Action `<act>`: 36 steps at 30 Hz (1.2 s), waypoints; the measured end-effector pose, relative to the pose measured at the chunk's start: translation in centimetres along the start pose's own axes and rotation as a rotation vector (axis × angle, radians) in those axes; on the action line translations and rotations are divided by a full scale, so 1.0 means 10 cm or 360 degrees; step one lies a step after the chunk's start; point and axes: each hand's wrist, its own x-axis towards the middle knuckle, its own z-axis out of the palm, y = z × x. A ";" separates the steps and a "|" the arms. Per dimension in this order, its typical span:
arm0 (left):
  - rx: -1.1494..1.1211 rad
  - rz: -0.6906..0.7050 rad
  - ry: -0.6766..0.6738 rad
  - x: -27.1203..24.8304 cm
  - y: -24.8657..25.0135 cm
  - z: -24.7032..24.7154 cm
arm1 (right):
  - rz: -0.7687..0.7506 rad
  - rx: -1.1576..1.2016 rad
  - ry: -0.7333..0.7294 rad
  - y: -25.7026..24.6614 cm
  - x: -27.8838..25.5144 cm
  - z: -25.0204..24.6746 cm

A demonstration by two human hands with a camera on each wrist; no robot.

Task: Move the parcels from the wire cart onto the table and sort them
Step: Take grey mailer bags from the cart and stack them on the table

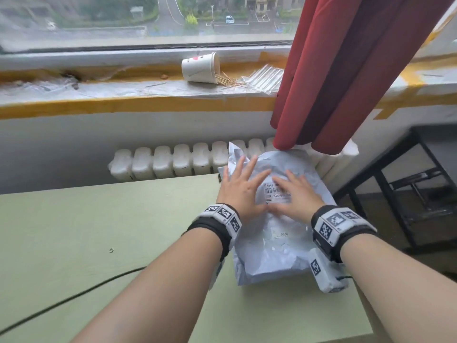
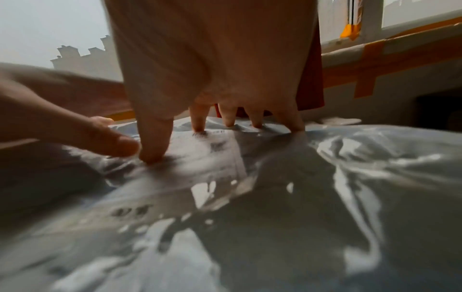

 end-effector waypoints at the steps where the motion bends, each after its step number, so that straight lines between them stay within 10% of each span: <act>1: 0.0027 -0.0017 -0.0130 0.00 -0.01 0.07 | -0.0015 -0.0025 -0.0033 0.00 0.01 0.05; 13: -0.0041 -0.0359 -0.0614 0.04 -0.12 0.37 | 0.0103 -0.0163 -0.0294 -0.05 0.16 0.26; 36: -0.0349 -0.0527 -0.0242 -0.43 -0.22 -0.33 | -0.0147 -0.0152 -0.0032 -0.76 -0.19 -0.39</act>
